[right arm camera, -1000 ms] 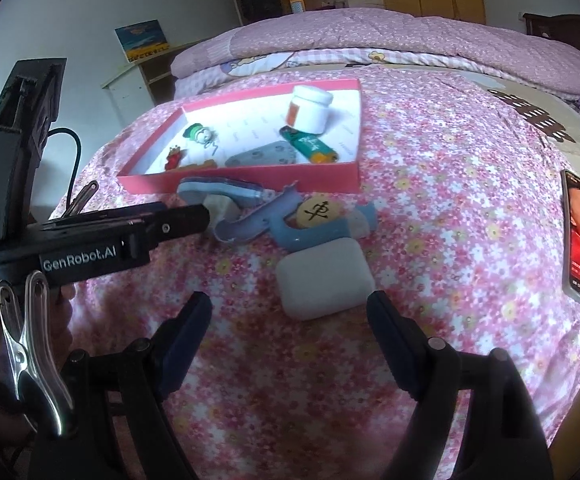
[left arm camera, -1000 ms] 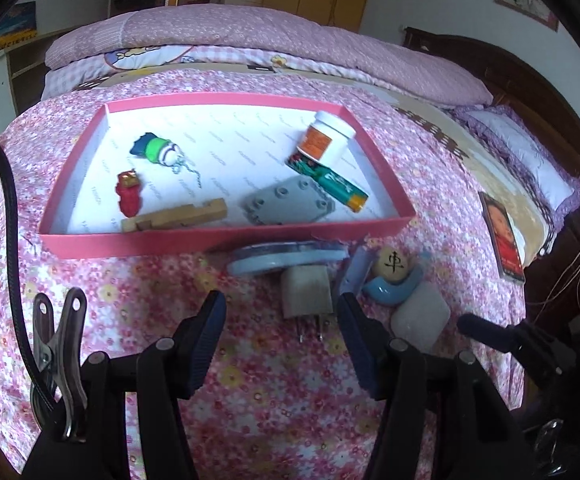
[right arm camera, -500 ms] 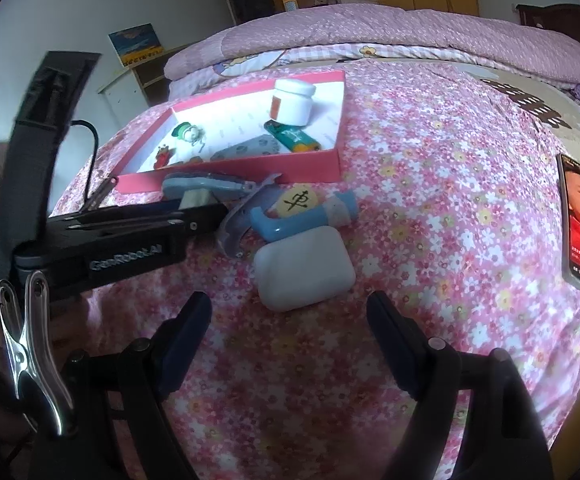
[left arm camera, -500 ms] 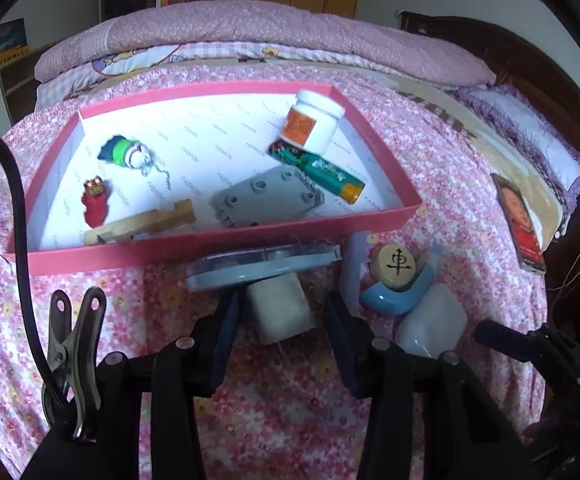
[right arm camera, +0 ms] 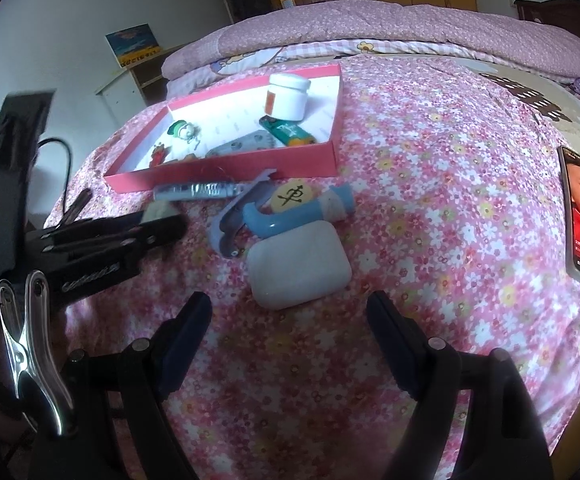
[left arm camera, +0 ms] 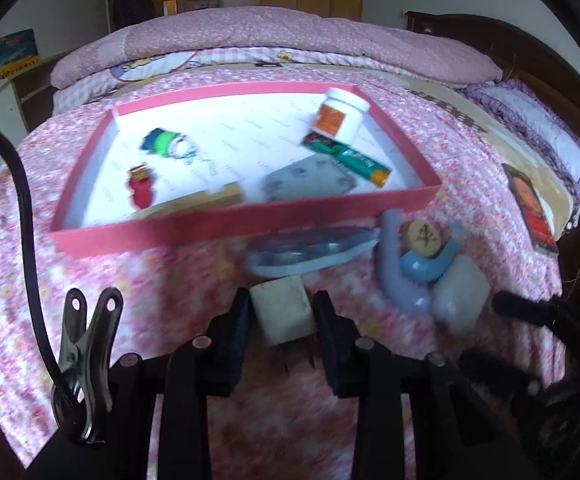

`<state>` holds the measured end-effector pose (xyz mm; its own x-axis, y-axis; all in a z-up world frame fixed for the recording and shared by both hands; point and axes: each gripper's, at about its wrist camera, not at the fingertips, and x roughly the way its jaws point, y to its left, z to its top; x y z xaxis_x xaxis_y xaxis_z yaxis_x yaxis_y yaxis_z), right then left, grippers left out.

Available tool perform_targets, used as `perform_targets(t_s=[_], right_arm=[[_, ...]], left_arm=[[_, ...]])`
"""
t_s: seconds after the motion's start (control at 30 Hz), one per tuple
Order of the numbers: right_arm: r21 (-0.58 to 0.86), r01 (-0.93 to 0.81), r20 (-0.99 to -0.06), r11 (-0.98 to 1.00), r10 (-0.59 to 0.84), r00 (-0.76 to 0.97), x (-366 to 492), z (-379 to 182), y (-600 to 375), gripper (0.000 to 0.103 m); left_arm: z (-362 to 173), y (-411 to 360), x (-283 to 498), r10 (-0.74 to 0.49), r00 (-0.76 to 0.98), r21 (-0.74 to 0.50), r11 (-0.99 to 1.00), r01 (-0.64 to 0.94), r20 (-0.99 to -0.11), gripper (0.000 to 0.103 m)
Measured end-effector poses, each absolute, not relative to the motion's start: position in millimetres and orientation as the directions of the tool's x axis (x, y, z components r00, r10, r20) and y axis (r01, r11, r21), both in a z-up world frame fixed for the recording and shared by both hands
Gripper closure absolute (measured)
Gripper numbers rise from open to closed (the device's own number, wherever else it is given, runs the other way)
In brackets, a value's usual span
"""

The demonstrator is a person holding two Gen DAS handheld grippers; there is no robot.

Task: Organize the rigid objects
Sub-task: 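Lower the left gripper onto the white plug and close it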

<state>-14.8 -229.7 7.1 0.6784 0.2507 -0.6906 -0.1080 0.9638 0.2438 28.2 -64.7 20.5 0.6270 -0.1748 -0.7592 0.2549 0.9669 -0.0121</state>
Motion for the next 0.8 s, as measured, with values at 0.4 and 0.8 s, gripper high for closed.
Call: perform_targets(t_s=[0.4,0.8], right_arm=[[0.191,-0.110,-0.696,0.975,0.214,0.686,-0.9,6.7,-224.0,0.021],[0.182,-0.121,-0.679,0.976,0.214,0.703,4.2,1.8,-223.6,0.020]], left_arm=[[13.2,-44.8,14.2,-0.179,0.642,-0.031,0.972,0.235,-0.746,0.070],[10.0,-48.5,8.2,-0.169,0.669,-0.006,0.971,0.239,-0.723,0.070]])
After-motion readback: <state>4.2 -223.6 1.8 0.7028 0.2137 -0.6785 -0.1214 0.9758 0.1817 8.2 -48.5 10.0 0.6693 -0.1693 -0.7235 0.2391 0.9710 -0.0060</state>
